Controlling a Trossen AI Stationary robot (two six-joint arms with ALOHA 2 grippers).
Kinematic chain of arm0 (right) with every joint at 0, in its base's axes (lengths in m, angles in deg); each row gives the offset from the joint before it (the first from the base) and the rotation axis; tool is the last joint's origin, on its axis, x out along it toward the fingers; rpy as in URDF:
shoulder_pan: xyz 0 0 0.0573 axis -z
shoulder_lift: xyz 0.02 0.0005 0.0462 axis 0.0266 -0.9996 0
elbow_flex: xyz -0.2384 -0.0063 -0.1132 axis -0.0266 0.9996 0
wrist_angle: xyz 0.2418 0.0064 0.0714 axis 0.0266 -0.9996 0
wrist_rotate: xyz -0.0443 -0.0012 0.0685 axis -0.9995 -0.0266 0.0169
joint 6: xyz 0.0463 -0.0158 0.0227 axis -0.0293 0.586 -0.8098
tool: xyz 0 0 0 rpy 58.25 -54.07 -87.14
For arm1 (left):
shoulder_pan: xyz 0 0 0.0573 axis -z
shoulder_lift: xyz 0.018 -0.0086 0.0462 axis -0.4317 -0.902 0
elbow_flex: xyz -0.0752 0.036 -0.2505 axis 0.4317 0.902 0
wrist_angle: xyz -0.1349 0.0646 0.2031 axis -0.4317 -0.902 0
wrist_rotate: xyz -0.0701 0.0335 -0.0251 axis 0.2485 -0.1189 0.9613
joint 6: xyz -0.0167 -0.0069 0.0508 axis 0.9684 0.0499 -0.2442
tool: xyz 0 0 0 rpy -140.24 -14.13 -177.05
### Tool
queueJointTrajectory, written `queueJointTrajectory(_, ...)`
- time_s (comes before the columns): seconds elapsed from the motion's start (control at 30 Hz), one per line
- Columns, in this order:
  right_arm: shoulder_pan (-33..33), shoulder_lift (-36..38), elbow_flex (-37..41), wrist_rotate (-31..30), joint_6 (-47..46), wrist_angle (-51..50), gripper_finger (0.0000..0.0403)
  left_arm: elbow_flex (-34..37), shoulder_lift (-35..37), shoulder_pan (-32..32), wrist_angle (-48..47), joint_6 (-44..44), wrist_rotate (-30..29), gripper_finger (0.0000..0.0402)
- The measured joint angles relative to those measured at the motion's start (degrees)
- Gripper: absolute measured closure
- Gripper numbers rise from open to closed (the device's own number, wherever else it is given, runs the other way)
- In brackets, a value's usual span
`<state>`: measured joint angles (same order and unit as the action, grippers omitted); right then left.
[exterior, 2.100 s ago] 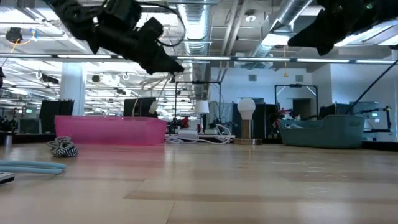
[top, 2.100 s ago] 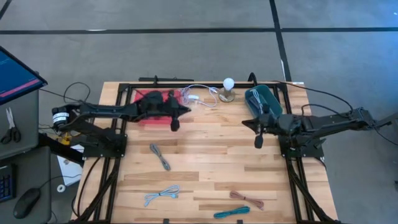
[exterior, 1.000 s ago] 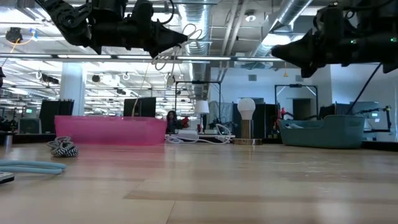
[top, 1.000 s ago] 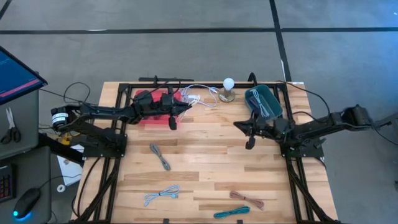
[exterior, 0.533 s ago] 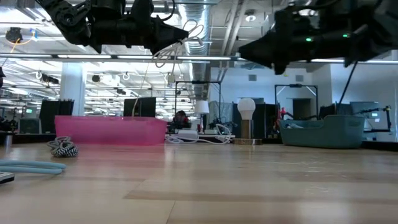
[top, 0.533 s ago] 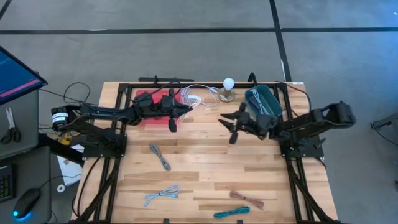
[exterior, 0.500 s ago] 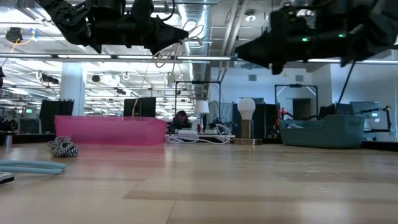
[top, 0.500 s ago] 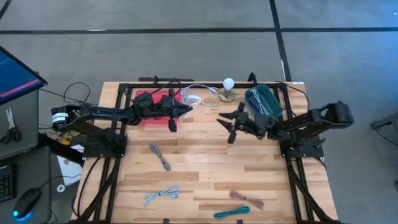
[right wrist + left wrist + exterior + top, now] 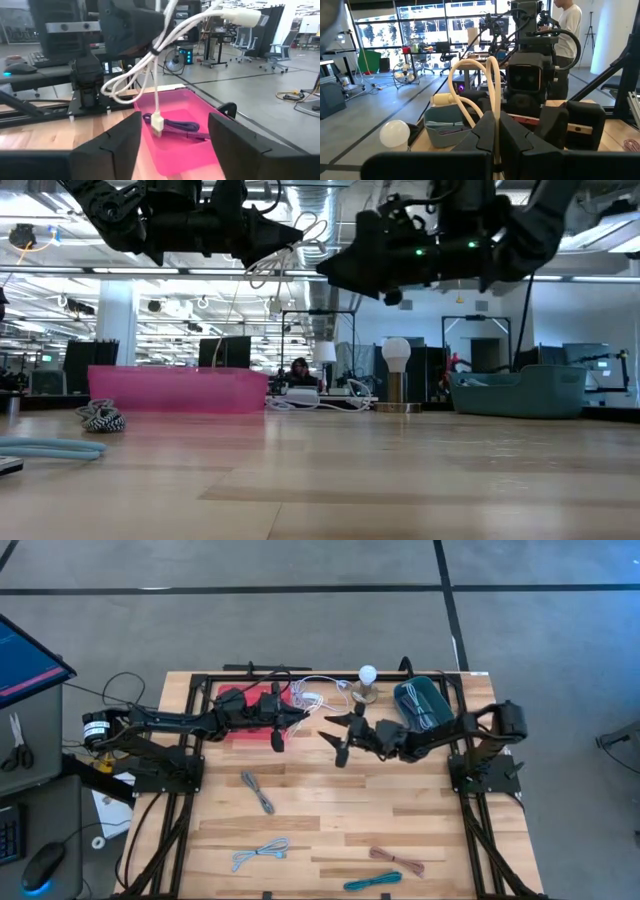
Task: Pick & Place USB Port
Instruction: Put the white charger cable into the blue bin
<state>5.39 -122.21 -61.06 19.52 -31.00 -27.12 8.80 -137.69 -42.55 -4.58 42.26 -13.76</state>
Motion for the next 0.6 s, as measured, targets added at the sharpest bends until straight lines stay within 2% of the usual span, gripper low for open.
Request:
queueJointTrajectory(0.13, 0.6, -1.5, -2.8, 2.3, -0.1, -0.1, 0.0164, 0.1, 0.0, 0.0, -0.1, -0.1, 0.0, 0.0394)
queueJointTrajectory(0.27, 0.9, -1.9, -5.2, 6.0, -0.1, -0.1, 0.0161, 0.1, 0.0, 0.0, -0.3, -0.3, 0.0, 0.0394)
queueJointTrajectory(0.6, 1.9, -1.9, -7.8, 7.4, -2.0, -2.6, 0.0163, 0.1, 0.0, 0.0, -0.3, -0.4, 0.0, 0.0394)
